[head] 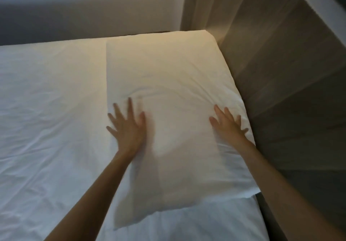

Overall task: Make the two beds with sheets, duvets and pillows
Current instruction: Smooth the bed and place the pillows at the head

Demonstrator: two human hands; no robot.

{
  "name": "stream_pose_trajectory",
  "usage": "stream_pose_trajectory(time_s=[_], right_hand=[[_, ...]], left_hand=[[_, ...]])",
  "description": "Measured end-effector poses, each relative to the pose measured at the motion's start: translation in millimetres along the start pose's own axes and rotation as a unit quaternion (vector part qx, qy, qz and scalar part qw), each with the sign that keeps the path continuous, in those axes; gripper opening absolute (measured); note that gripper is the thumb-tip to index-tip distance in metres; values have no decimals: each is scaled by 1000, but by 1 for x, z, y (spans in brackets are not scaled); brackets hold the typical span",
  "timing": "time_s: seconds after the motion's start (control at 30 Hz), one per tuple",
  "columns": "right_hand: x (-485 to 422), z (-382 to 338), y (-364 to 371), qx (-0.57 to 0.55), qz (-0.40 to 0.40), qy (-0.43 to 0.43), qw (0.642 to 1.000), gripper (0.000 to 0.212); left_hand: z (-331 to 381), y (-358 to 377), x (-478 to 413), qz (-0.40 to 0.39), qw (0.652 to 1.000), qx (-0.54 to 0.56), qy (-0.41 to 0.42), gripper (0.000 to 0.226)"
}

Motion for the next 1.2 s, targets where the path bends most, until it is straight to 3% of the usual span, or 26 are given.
stream_pose_trajectory(time_s=[0.1,0.17,0.33,0.5,0.63,0.73,0.9,1.07,1.13,1.2], right_hand=[[53,-35,-9,69,81,-170,980,62],[71,-16,18,122,82,-216,965,68],[58,112,65,149,44,-35,987,86],[73,117,65,55,-17,10,998,84],[94,69,26,-19,70,-79,994,67],[113,25,19,12,104,-150,983,62],[117,49,79,74,3,-113,991,72],[136,129,110,156,-1,-112,981,68],[139,132,97,111,-1,-114,987,54],[140,117,59,7,57,-113,992,39]], left_hand=[[53,11,35,-16,983,-105,152,67],[52,30,58,-30,964,-170,203,68],[-12,60,109,-101,935,-238,244,80],[-36,55,150,-148,930,-245,229,75],[3,15,139,-63,957,-155,237,50],[38,5,121,-13,960,-148,236,49],[22,67,139,-116,948,-220,198,71],[-19,82,209,-162,907,-255,292,77],[-22,72,221,-159,905,-238,315,68],[-6,50,212,-106,923,-188,319,52]])
Point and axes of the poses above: each hand's wrist, its own x-axis away from the middle knuckle, its own y-axis out of the palm, z = x × y, the point moved 10 cm from there along -x, towards the middle knuckle, and after that the axes turned 13 degrees about y, right-handed, at the moved point
